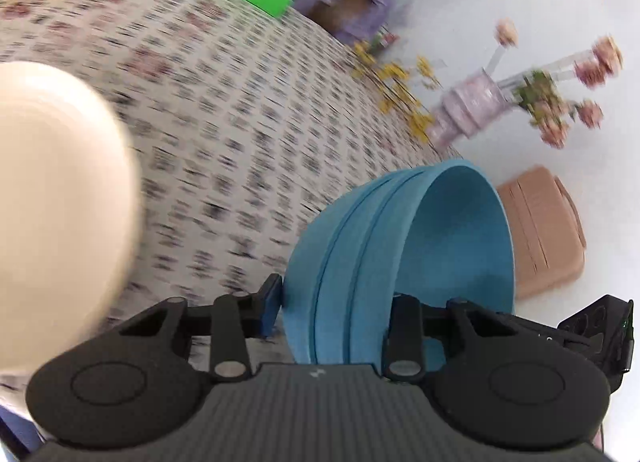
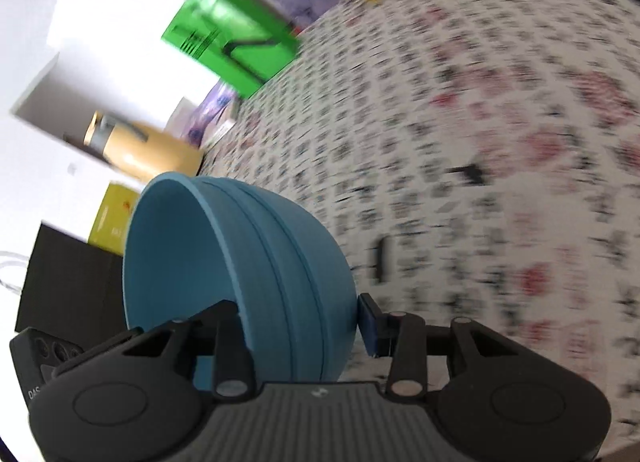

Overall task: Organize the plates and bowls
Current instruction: 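Lift the bowl stack with both tools and carry it to the cream plates, then lower the bowl stack onto the cream plates and open both tools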

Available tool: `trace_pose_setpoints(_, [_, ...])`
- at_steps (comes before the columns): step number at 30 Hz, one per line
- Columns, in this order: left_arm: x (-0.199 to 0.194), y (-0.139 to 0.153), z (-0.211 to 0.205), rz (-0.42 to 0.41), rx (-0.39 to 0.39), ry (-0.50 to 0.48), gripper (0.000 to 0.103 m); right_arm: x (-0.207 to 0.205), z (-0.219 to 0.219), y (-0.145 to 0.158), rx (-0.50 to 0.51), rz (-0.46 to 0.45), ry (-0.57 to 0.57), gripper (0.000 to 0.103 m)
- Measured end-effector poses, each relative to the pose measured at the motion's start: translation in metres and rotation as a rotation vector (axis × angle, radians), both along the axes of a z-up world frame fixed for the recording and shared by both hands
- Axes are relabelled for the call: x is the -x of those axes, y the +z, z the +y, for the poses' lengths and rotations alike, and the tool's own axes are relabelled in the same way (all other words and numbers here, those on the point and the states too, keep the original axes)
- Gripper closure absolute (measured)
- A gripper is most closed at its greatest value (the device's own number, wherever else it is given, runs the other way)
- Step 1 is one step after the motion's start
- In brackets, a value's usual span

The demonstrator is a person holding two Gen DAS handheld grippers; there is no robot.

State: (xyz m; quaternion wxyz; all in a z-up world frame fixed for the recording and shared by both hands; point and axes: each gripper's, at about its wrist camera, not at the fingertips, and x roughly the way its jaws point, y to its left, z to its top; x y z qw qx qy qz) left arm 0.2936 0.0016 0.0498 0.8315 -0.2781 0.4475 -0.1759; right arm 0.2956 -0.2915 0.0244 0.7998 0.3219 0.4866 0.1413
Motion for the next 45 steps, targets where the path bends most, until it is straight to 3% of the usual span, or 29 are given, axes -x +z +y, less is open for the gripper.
trace_pose_setpoints(10, [0.005, 0.018, 0.129, -0.003, -0.035, 0.218, 0.065, -0.046, 0.141, 0.000, -0.034, 0.025, 0.184, 0.065])
trace_pose_setpoints(18, [0.003, 0.004, 0.191, 0.066, -0.043, 0.297, 0.065, -0.062, 0.211, -0.020, -0.045, 0.123, 0.253, 0.065])
trace_pose_setpoints(26, [-0.003, -0.002, 0.205, 0.079, -0.035, 0.273, 0.063, -0.063, 0.227, -0.020, -0.010, 0.139, 0.264, 0.063])
trace_pose_setpoints(31, [0.002, 0.008, 0.207, 0.033, -0.041, 0.279, 0.049, -0.062, 0.222, -0.015, -0.007, 0.116, 0.248, 0.057])
trace_pose_setpoints(36, [0.005, 0.015, 0.203, 0.013, -0.065, 0.281, 0.048, -0.055, 0.211, 0.001, -0.004, 0.059, 0.236, 0.055])
trace_pose_setpoints(41, [0.018, 0.029, 0.200, -0.031, -0.141, 0.339, 0.042, -0.042, 0.194, 0.018, -0.007, 0.001, 0.218, 0.052])
trace_pose_setpoints(45, [0.032, 0.054, 0.192, -0.119, -0.236, 0.394, 0.042, -0.031, 0.176, 0.036, 0.010, -0.078, 0.181, 0.042])
